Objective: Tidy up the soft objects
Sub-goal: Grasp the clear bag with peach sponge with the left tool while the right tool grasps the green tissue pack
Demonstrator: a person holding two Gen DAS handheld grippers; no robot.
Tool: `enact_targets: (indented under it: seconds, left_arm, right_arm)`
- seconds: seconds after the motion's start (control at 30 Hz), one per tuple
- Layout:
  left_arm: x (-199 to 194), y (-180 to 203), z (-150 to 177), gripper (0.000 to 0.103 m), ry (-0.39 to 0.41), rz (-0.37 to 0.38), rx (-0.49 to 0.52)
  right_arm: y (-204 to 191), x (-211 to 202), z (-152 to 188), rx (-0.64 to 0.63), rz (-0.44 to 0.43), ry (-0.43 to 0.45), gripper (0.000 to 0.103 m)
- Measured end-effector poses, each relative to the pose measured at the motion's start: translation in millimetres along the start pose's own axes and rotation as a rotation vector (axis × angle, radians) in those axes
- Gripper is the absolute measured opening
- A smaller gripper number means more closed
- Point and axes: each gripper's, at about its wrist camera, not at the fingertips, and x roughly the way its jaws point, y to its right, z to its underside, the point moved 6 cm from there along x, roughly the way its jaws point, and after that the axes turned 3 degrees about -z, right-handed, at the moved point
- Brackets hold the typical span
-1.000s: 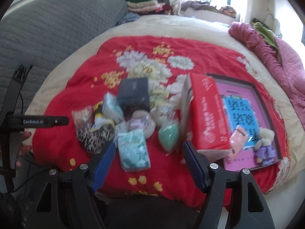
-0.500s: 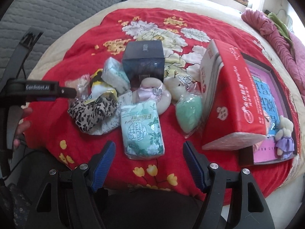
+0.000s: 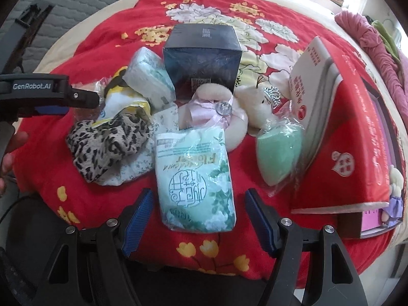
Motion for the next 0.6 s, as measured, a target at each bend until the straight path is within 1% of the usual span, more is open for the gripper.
enact_targets:
  seconds: [0.07, 0.13, 0.27, 0.33, 0.37, 0.4, 0.43, 0.5, 0.53, 0.6]
  left_arm:
    - [2, -1, 1, 0.082, 0.003, 0.007, -0.009]
    - [3, -1, 0, 0.082, 0.011, 0.012, -0.008]
    - [7, 2, 0, 0.082, 0.021, 0.014, -0.004]
    - [7, 4, -1, 0.079, 0.029, 0.014, 0.005]
    - [7, 6, -2, 0.075, 0.031, 0.02, 0.006]
    - [7, 8, -2, 0.068, 0.032, 0.032, 0.01]
    - [7, 11, -2, 0.065, 0.033, 0.048, 0.016]
    - [6, 14, -2, 0.049, 0.034, 0.079, 0.016]
    - [6, 16, -2, 0.046, 0.032, 0.095, 0.017]
    - [5, 18, -1, 0.046, 0.034, 0.094, 0.024]
  right_arm:
    - [1, 2, -1, 0.001, 0.001, -0.001, 0.073]
    - [1, 3, -2, 0.002, -0.003, 0.005, 0.058]
    - [2, 3, -3, 0.006, -0.014, 0.011, 0.055]
    - [3, 0, -4, 0.012, -0.016, 0.02, 0.054]
    - [4, -1, -3, 0.015, -0.017, 0.024, 0.054]
    - [5, -3, -3, 0.021, -0.018, 0.03, 0.054]
    - [6, -5, -3, 0.026, -0.016, 0.035, 0.053]
    - [7, -9, -3, 0.029, -0.015, 0.044, 0.053]
    - [9, -10, -2, 0.033, -0.014, 0.047, 0.053]
    - [10, -14, -1, 0.038, -0.015, 0.054, 0.053]
